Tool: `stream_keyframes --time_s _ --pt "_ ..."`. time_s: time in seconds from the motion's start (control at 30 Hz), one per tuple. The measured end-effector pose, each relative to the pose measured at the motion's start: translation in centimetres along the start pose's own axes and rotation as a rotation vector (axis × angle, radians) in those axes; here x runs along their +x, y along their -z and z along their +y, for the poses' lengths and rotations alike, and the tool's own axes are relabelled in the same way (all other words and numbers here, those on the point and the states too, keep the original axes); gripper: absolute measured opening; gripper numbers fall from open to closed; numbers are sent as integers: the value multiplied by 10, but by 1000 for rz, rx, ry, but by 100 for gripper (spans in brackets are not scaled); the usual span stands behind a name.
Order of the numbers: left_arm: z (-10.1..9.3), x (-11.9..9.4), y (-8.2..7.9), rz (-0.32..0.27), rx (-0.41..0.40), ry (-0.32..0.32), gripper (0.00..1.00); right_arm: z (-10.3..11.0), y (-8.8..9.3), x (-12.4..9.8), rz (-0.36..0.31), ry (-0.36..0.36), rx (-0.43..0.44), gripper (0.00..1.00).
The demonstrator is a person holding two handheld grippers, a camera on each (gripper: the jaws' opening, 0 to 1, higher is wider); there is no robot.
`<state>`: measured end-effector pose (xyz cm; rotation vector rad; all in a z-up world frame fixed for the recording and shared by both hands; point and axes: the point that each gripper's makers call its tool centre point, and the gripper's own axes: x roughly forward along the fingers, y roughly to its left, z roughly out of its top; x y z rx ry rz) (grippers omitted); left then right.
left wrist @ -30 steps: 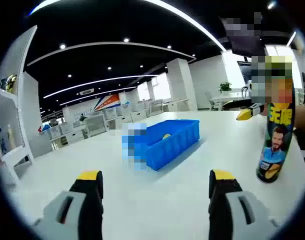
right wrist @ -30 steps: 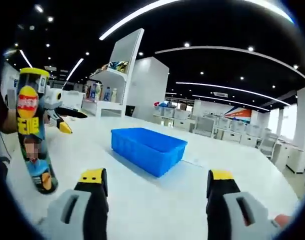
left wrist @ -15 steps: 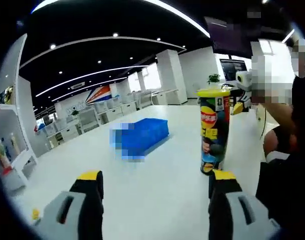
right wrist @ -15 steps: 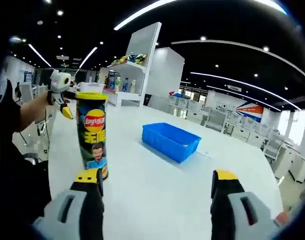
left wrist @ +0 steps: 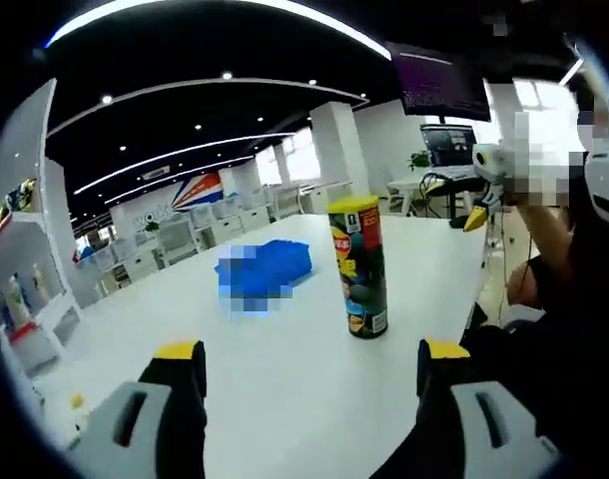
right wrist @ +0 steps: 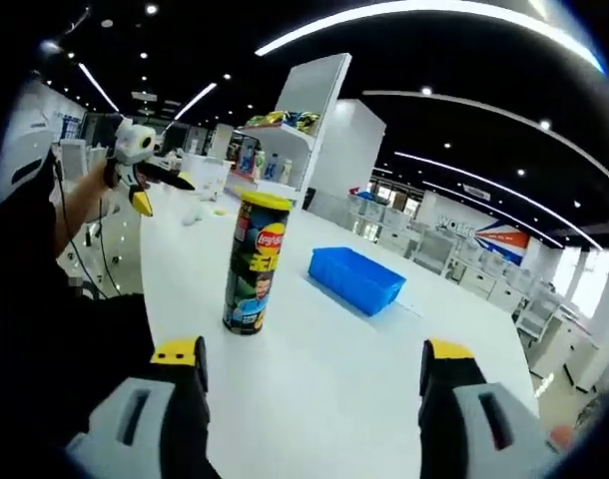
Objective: Open the lid of the chip container on the table, take out the chips, place them into the box in front of the container, and close the lid
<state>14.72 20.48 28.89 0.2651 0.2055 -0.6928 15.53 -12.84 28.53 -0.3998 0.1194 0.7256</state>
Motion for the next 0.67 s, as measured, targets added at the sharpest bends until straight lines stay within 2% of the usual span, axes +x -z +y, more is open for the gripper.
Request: stream_keyframes --time_s 0.17,0.33,0.67 --pt "1 -10 -3 -17 -13 -18 87 9 -5 1 -23 -37 17 85" --pt "-5 -10 0 -7 -2 -12 88 14 0 5 4 -33 -28 84" --pt "-7 -12 0 -14 1 -8 88 23 6 9 21 -65 -37 85"
